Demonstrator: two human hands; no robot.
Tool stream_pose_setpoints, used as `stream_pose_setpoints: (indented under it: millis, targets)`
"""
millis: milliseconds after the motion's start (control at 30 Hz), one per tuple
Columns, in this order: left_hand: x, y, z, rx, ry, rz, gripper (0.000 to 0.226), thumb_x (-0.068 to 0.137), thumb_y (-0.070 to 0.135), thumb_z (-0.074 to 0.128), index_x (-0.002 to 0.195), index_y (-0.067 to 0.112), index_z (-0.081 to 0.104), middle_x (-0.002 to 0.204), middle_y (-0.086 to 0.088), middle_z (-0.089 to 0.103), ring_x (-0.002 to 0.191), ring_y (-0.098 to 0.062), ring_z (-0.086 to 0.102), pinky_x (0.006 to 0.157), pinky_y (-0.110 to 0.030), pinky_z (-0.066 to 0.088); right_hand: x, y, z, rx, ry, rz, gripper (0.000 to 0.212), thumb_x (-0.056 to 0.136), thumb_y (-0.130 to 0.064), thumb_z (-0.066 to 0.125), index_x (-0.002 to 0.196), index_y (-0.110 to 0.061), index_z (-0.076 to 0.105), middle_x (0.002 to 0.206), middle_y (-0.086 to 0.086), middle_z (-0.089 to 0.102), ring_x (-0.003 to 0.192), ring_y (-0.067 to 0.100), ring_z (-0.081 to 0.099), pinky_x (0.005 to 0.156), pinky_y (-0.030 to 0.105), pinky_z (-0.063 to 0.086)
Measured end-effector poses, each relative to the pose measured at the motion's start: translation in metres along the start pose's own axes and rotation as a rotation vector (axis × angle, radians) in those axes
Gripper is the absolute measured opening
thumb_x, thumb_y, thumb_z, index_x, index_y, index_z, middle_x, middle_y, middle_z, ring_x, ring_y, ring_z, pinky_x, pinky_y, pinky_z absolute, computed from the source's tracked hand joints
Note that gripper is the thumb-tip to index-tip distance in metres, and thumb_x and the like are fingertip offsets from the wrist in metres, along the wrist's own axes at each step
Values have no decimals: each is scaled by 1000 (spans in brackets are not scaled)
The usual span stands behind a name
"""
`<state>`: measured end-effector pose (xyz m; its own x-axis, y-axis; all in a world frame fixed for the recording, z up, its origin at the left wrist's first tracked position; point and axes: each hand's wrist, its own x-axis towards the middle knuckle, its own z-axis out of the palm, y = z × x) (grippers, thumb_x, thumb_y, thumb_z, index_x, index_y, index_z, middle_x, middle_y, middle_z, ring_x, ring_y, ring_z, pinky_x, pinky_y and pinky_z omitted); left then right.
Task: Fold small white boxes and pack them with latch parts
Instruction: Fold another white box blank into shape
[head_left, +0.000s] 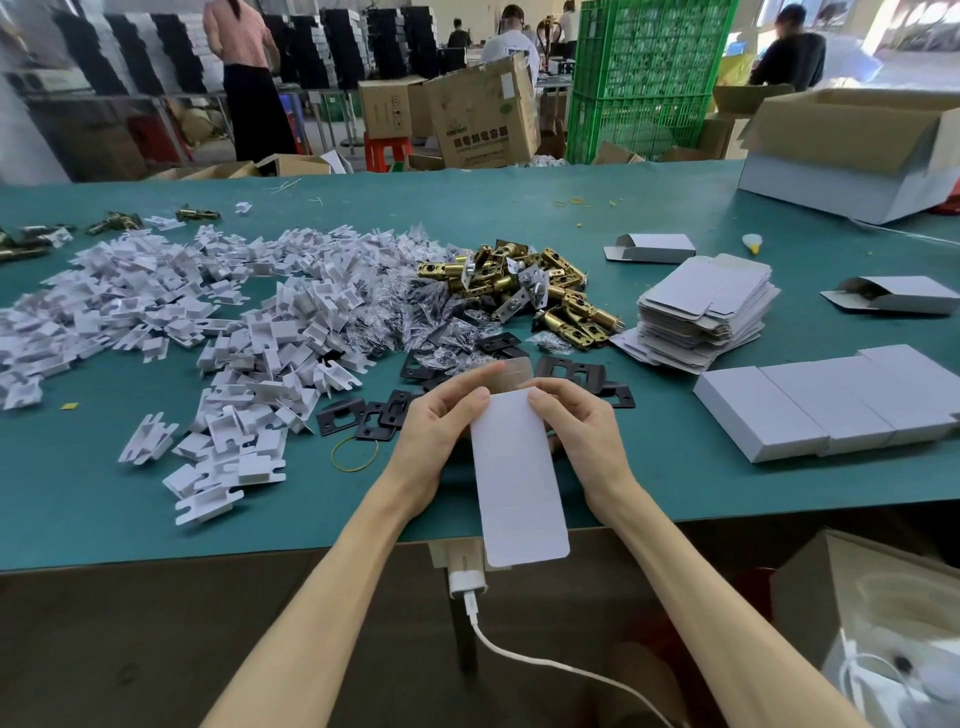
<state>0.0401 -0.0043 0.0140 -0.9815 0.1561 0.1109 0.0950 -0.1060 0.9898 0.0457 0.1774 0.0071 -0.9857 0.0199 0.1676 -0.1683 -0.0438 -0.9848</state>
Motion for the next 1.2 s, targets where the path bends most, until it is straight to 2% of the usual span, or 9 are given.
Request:
stream_pose_setpoints:
  millis: [100,200,333,433,567,733,867,1000,1200]
  targets:
    - [1,0,-1,5,-10,32,41,104,15,61,141,31,64,131,0,71,116,-15,64,108,-45,48,1,1,1,-30,-4,-8,15,99,-30,65,107,-21,74,103,-5,73,93,14,68,65,22,50]
    - [3,-2,-2,-37,14,30,49,103,16,63,147,38,57,105,-2,73,101,-19,65,100,-43,52,1,0,2,-43,0,-14,13,99,-31,65,106,-24,73,103,-6,73,93,13,67,65,22,48]
    - [4,-6,-2,-19,67,16,22,101,15,66,121,20,76,117,-13,75,102,-23,67,98,-54,53,0,-1,2,11,-8,-29,19,98,-30,67,115,-21,64,93,-1,75,82,13,69,60,20,50]
    - [5,-9,-2,-39,124,44,18,101,14,66,113,19,79,112,-10,77,95,-19,69,84,-39,58,1,-4,4,-1,18,33,46,91,-45,68,124,-17,52,90,-10,77,82,7,71,60,19,52]
    - [13,-16,-10,-198,430,43,12,102,14,64,108,12,75,98,-5,73,90,-17,63,79,-33,55,1,-4,6,-134,-97,53,55,86,-66,58,123,-25,57,93,-34,69,89,-12,65,69,7,48]
    - [20,-23,-15,-239,651,64,7,106,15,59,101,14,64,99,-4,65,95,-18,61,83,-33,54,0,-2,1,-158,-211,43,52,89,-59,60,129,-26,64,102,-15,75,87,-4,67,67,14,50]
    - [20,-22,-14,-185,603,83,13,104,21,63,92,15,62,87,0,61,83,-11,59,80,-33,54,2,4,-1,-182,-148,24,33,90,-37,76,121,-28,67,109,-7,73,95,7,69,73,20,53]
    - [16,-16,-8,-133,473,65,42,94,53,65,87,12,64,88,-10,64,84,-19,62,83,-40,58,5,5,-7,58,208,62,31,88,-39,78,111,-20,68,108,0,72,96,15,68,79,27,55]
    - [12,-13,-4,-81,339,76,24,96,32,71,85,11,65,89,-14,67,83,-27,66,78,-42,63,7,6,-9,226,315,125,51,74,-54,83,110,-21,68,111,4,73,106,24,70,94,44,58]
